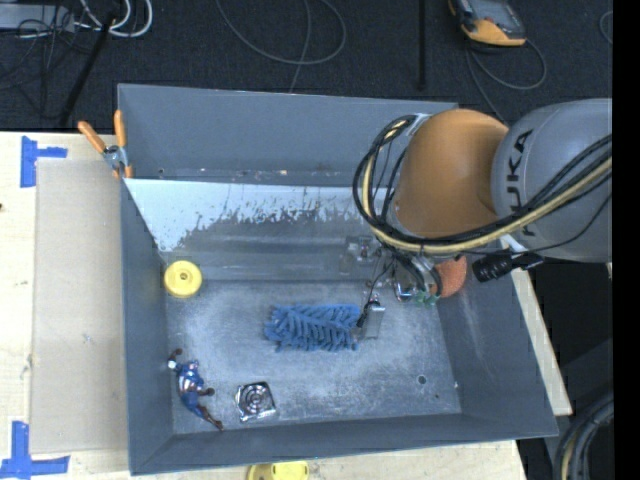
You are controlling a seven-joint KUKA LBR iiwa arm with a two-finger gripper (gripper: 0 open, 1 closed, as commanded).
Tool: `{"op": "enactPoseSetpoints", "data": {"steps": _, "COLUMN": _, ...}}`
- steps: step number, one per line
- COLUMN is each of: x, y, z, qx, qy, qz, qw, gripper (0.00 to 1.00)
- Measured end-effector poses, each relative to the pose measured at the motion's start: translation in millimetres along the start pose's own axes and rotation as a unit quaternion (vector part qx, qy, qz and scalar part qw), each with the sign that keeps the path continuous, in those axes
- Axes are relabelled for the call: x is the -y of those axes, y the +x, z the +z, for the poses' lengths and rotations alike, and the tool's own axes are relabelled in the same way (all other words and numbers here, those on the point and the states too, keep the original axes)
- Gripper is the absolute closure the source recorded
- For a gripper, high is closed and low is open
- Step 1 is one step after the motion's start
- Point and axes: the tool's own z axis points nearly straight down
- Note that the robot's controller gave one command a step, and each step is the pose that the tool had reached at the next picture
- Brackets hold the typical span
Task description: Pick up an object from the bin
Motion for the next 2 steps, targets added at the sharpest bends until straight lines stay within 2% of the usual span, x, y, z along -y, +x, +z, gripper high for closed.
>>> {"op": "enactPoseSetpoints", "data": {"steps": 1, "x": -11.9, "y": 3.4, "z": 23.8, "qx": -0.0042, "qy": 0.000, "qz": 0.010, "qw": 0.9999, "gripper": 0.00}}
{"op": "enactPoseSetpoints", "data": {"steps": 2, "x": -14.5, "y": 8.0, "z": 27.4, "qx": -0.0044, "qy": 0.000, "qz": 0.010, "qw": 0.9999, "gripper": 0.00}}
